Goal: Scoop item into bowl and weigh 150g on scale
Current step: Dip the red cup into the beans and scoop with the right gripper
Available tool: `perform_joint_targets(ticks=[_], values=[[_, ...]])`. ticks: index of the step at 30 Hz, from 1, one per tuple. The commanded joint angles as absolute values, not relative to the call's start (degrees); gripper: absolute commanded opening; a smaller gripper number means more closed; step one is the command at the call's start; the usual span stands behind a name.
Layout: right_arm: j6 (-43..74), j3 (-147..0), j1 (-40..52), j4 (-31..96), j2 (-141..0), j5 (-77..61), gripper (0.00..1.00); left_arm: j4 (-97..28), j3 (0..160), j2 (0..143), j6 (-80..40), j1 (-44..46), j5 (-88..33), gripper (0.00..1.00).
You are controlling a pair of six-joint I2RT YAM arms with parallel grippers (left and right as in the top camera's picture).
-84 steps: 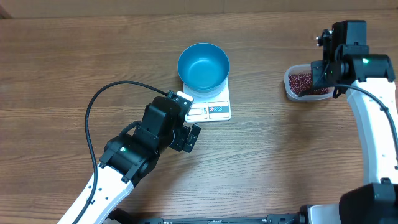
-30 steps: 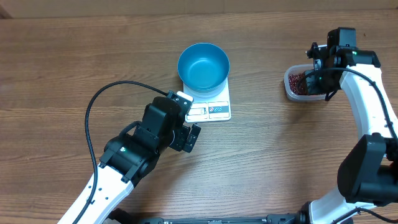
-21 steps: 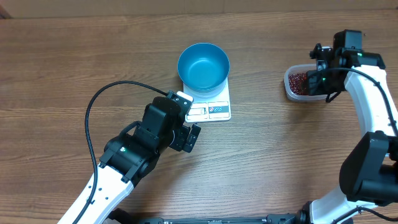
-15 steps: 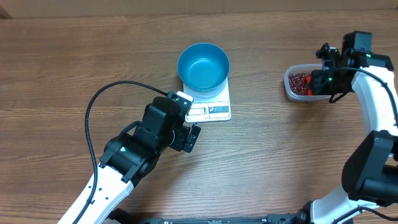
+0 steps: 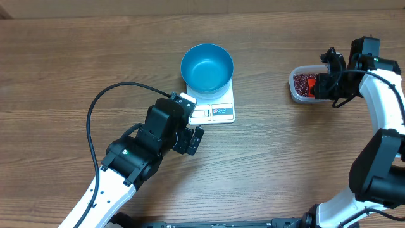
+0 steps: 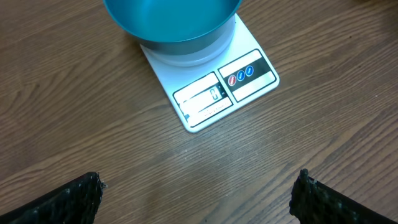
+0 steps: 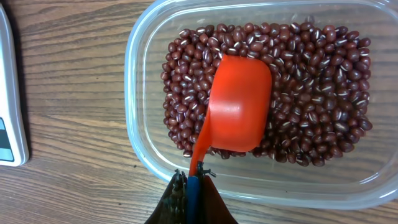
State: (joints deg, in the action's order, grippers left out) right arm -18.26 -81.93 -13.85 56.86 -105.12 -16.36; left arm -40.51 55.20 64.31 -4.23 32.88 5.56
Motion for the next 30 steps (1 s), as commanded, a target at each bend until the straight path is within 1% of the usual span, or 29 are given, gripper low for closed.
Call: perform_joint_targets(ticks=[1,19,30], values=[[-18.7,-80.6,-14.0,56.9,-106.8,-20.4,0.04,-40.3,55.2,64.4,-3.2,32.6,4.8,0.99],[-18.7,-80.6,-18.2,56.5,-106.9,-30.2,0.04,-40.3,55.2,64.4,-3.2,32.6,4.8,1.00],[-18.0,-80.6,-19.4,56.7,-109.1,-30.3,0.04,-40.3,55.2,64.4,-3.2,32.6,4.8,1.00]])
